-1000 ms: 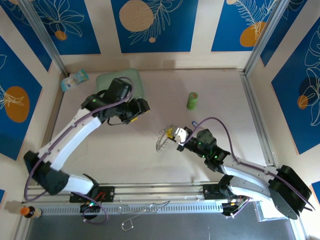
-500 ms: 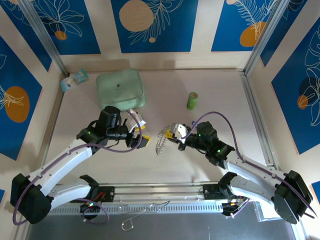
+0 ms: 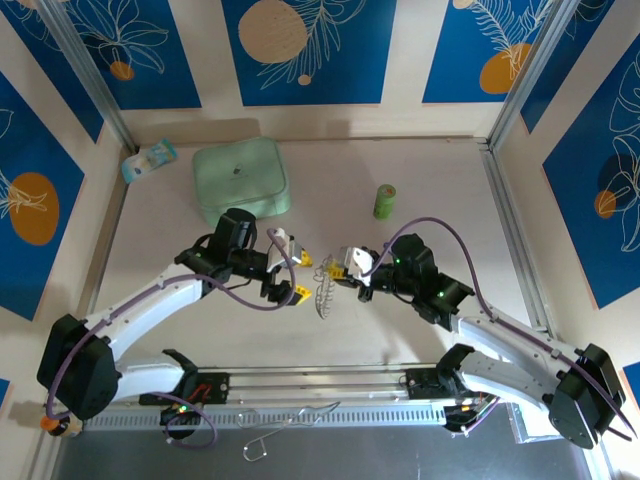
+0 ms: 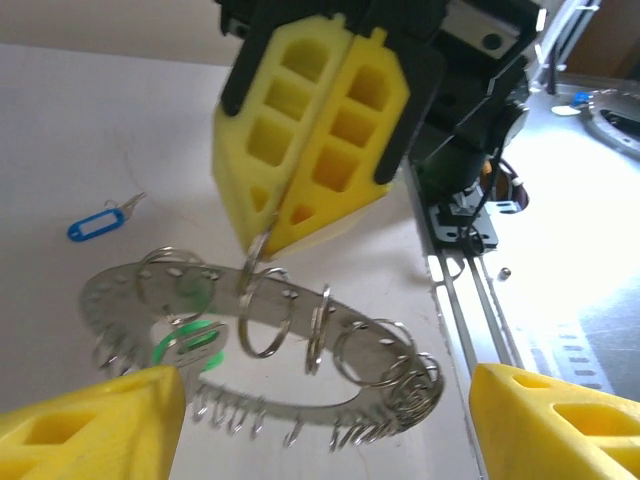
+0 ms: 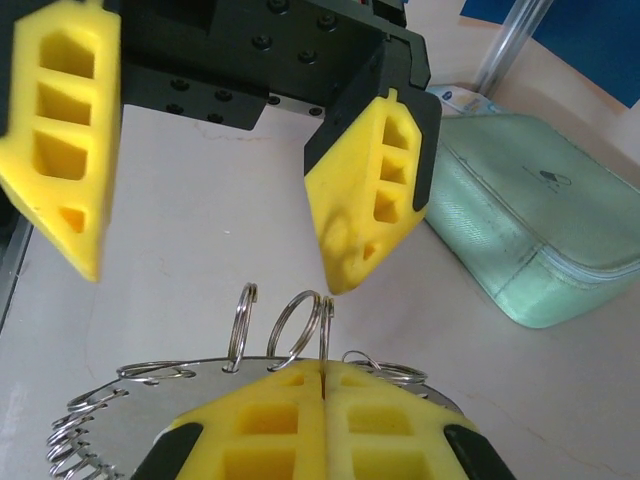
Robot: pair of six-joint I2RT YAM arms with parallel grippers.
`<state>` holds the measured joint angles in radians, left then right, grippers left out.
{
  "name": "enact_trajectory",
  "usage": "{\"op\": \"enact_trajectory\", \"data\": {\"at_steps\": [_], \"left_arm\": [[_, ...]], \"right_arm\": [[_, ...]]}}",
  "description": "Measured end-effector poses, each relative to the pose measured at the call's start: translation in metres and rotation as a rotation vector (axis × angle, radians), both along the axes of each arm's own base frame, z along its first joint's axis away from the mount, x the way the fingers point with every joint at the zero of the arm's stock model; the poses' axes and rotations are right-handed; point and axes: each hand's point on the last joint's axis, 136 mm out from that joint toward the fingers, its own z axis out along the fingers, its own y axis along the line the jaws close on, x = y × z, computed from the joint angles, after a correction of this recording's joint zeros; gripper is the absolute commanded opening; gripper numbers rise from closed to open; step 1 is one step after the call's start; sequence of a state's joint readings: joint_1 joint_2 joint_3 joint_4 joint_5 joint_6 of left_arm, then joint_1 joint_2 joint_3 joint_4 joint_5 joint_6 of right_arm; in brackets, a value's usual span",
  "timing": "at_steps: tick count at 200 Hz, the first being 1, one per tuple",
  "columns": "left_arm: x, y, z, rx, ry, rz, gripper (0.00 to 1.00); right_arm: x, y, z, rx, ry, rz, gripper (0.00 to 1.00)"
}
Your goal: Put the keys on the keyring
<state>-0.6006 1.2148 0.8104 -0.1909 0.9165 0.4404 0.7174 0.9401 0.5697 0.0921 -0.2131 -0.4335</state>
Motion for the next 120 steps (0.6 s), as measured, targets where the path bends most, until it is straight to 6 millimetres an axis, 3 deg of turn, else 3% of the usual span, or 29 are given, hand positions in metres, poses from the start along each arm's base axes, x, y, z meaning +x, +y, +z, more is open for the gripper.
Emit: {"op": "enact_trajectory", "data": {"at_steps": [62, 120], "left_arm": [[-0.013, -0.007, -0.002, -0.003, 0.020, -0.073, 0.68], [-0.022, -0.012, 0.000, -0.004, 0.009, -0.102, 0.53]], "right_arm": [[0.004, 0.000, -0.003, -0.016, -0.002, -0.014, 0.00], [0.010, -0.002, -0.009, -0.035, 0.005, -0.041, 0.00]]}}
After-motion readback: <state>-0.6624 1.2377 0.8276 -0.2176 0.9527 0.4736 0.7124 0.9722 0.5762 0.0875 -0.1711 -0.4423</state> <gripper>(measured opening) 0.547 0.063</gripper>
